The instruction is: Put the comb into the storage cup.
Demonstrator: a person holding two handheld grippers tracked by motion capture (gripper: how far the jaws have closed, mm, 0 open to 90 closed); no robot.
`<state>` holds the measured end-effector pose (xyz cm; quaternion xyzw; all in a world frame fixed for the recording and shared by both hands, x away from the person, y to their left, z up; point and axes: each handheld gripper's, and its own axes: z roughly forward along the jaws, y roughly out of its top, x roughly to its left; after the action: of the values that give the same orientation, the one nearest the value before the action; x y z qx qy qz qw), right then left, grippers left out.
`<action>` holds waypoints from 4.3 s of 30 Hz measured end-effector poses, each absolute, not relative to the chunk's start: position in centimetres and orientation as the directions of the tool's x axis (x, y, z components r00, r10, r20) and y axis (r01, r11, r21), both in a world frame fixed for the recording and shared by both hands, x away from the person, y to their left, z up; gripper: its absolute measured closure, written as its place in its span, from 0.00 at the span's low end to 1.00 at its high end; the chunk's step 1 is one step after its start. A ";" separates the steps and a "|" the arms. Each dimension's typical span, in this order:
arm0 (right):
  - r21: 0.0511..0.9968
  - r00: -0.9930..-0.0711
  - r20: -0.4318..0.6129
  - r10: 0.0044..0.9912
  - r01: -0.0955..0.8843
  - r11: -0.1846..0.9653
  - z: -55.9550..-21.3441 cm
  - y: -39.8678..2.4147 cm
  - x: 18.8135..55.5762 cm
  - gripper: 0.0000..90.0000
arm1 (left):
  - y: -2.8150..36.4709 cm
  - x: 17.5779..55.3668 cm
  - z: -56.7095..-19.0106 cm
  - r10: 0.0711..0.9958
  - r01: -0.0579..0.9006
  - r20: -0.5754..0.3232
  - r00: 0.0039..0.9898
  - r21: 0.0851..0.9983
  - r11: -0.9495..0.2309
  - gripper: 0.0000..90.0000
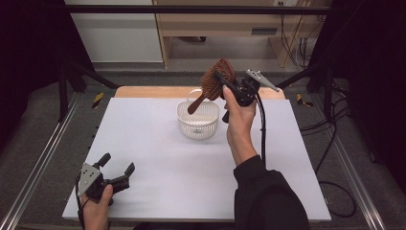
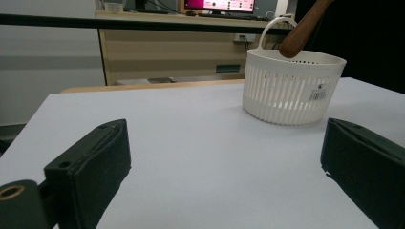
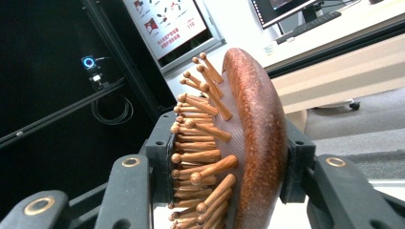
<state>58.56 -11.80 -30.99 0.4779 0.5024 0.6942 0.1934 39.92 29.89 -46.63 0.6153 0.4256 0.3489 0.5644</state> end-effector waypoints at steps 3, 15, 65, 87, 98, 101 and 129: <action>0.882 -0.462 0.470 0.752 0.213 -0.421 -31.2 -11.8 58.7 0.57 | 29.9 39.9 -46.6 0.918 0.131 -0.052 0.393 0.991 0.000 0.03; 0.879 -0.459 0.476 0.750 0.218 -0.424 -31.3 -11.8 59.0 0.57 | 29.8 39.9 -46.6 0.917 0.129 -0.050 0.396 0.992 -0.001 0.03; 0.862 -0.425 0.507 0.750 0.239 -0.447 -33.1 -12.5 59.3 0.57 | 29.7 39.9 -46.6 0.915 0.134 -0.050 0.399 0.991 -0.005 0.03; 0.838 -0.402 0.545 0.735 0.258 -0.481 -35.5 -12.1 60.0 0.57 | 29.4 39.9 -46.4 0.912 0.126 -0.041 0.409 0.992 -0.012 0.03; 0.837 -0.412 0.547 0.729 0.264 -0.479 -36.3 -10.2 60.0 0.57 | 29.5 39.8 -46.4 0.911 0.126 -0.042 0.409 0.992 -0.011 0.03; 0.836 -0.408 0.549 0.729 0.272 -0.477 -36.8 -10.1 60.0 0.57 | 29.5 39.8 -46.4 0.911 0.124 -0.040 0.410 0.992 -0.012 0.03; 0.818 -0.385 0.574 0.723 0.307 -0.486 -39.4 -9.8 60.0 0.56 | 29.4 39.8 -46.3 0.908 0.120 -0.032 0.417 0.993 -0.020 0.03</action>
<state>60.00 -9.77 -39.41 0.5328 0.4830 0.6777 0.1535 39.81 29.35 -46.32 0.6233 0.4126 0.3484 0.5656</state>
